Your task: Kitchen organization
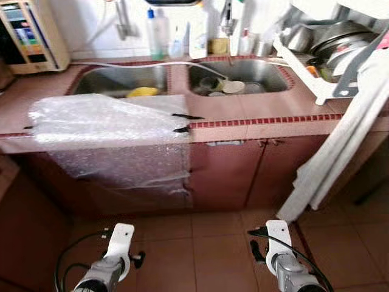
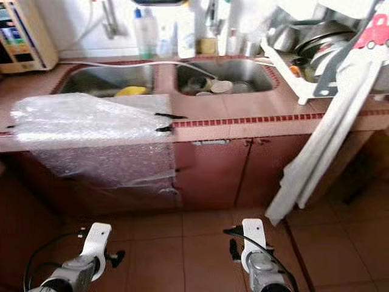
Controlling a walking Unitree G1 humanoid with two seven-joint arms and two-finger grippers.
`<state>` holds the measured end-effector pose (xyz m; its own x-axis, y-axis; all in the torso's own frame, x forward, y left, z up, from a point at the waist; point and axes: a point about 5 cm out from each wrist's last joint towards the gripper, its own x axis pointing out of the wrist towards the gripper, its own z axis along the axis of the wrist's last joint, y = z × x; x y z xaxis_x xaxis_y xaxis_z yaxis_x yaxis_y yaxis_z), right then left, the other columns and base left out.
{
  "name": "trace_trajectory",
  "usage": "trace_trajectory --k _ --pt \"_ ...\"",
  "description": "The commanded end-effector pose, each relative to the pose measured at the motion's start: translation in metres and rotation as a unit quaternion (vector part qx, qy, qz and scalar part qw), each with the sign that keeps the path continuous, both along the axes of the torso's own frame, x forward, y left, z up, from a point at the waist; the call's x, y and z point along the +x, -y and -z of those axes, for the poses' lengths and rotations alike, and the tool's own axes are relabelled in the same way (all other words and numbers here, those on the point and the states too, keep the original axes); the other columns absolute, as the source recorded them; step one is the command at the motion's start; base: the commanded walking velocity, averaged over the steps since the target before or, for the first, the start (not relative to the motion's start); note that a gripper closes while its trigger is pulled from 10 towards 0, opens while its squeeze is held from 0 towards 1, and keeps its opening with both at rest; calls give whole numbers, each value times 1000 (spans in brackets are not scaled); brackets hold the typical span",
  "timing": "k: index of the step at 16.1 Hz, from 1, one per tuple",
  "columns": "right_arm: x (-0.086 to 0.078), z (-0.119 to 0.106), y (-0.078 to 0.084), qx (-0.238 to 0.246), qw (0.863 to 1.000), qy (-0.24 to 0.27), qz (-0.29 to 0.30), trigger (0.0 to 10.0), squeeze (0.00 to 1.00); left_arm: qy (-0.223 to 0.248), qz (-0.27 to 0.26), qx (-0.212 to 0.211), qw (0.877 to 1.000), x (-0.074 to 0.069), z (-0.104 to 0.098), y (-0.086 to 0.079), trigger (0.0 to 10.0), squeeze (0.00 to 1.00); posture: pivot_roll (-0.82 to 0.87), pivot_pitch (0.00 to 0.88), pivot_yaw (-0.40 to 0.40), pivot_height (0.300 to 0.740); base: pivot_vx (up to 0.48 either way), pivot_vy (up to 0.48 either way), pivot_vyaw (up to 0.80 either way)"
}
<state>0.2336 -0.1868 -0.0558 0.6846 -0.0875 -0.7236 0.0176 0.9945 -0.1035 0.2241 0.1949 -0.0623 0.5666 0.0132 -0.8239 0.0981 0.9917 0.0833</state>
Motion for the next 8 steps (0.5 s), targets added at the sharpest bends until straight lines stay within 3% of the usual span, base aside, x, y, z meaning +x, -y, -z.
trace_trajectory --k 1,8 --pt "0 0 -2 2 1000 -4 0 10000 0 2 -1 1 1000 1 -1 -2 10000 0 -23 0 52 740 0 0 -706" --pt "-4 3 -3 4 1000 -10 -6 10000 0 -8 -5 0 1000 -5 3 -4 10000 0 -19 0 47 740 0 0 -704"
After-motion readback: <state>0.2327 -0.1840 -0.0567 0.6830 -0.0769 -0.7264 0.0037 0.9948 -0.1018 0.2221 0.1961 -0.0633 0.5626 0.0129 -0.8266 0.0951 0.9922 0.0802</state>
